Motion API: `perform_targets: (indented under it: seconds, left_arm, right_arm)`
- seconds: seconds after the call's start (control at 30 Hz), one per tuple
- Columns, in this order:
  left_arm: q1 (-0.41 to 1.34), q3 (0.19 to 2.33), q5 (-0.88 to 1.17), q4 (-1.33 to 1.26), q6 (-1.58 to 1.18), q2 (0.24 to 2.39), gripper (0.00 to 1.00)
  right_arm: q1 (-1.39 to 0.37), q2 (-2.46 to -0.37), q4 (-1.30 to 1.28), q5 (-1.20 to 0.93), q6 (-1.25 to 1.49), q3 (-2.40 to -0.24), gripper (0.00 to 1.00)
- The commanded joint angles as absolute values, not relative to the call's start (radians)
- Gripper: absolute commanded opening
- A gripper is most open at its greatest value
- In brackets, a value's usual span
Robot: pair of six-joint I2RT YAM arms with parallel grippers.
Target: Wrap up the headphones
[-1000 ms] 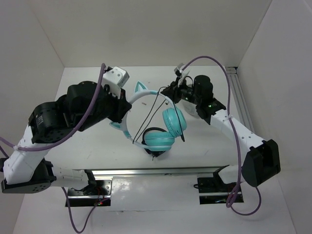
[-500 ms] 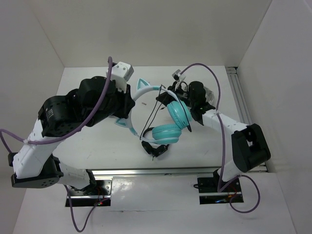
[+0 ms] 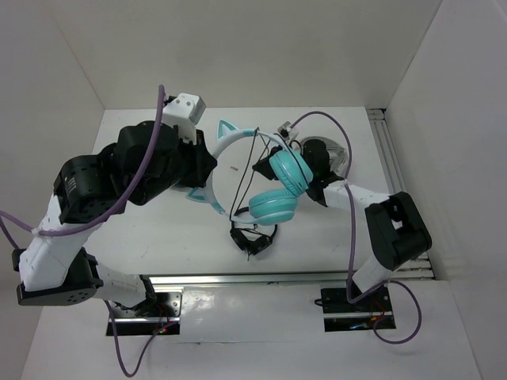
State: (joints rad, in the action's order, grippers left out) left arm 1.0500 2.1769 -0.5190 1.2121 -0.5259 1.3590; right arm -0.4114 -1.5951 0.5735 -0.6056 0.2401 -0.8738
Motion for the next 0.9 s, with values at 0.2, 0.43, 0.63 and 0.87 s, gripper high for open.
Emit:
perform_targets:
  seconds: [0.2,0.43,0.63,0.87]
  left_arm:
    - [1.054,2.244,-0.480,1.083,-0.574,1.338,0.00]
    - [1.054,2.226,-0.506,1.083,-0.584,1.328,0.00]
    - [1.054,2.172,-0.698,1.083,-0.678,1.301,0.00]
    - [0.809,2.060,-0.808,1.017,-0.819,1.291,0.00]
  right_arm:
    - [-0.405,-1.655,0.683,-0.611,0.264,-0.873,0.35]
    - [-0.405,-1.664,0.693,-0.611,0.264,-0.864,0.16]
    - [-0.440,-1.614,0.664,-0.560,0.255,-0.818,0.00]
    - [-0.575,-1.389,0.459,-0.230,0.265,-0.732,0.00]
